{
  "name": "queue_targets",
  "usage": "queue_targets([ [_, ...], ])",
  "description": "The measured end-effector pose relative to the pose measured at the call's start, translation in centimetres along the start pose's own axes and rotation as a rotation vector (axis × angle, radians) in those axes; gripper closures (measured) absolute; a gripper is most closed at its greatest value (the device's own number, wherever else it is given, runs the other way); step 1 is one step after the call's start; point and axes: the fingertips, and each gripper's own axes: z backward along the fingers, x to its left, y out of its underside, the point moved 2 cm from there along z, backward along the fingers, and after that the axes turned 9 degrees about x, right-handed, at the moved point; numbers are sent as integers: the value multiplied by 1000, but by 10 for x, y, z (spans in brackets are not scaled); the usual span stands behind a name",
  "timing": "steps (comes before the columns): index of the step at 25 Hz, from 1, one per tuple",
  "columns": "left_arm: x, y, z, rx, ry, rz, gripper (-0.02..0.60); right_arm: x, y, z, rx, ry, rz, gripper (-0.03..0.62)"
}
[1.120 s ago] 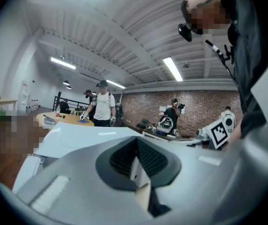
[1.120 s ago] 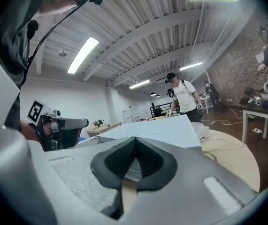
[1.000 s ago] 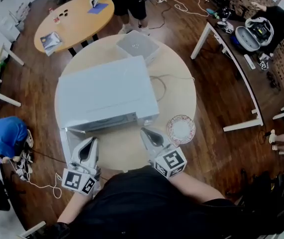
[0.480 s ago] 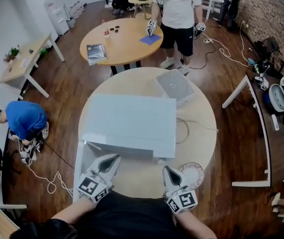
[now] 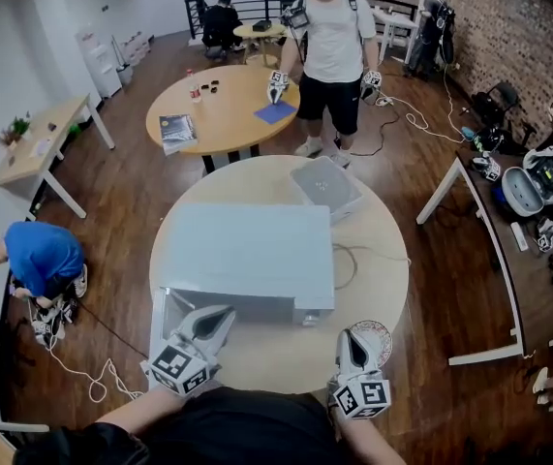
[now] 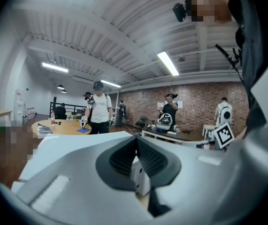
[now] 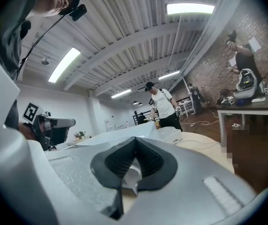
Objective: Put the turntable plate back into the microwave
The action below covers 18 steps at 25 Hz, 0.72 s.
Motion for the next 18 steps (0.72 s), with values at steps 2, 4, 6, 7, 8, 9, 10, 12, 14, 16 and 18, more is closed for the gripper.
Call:
queue_targets([
  [2,0,0,6,-6,6,-8,577,-11,3,5,2,30,-11,592],
  [4,-1,-1,13,-16,8,-7,577,-32,9,12,20,81,-38,592],
  [6,-4,-3,18,-31,12,-6,577,-56,17,19,38,143,-60,592],
  [7,-5,-6,20,-40,12,-11,578,-68,19,21,43,168,-64,592],
  [8,-5,-8,22,-47,10,-18,577,-78,22,20,49,186,-63,592],
  [9,-3,-10,23,-49,6,-23,577,-85,25,19,57,197,-66,592],
  [10,-2,-10,25,-46,3,-23,577,-90,29,18,69,200,-80,592],
  [12,0,-9,29,-30,5,-17,577,-95,43,19,99,201,-135,592],
  [14,0,-7,31,-9,13,-14,577,-100,59,23,132,219,-172,592],
  [16,0,-7,32,7,17,-10,577,-104,74,26,158,246,-182,592],
  [18,2,-8,32,19,24,-4,577,-107,88,29,169,278,-186,592],
])
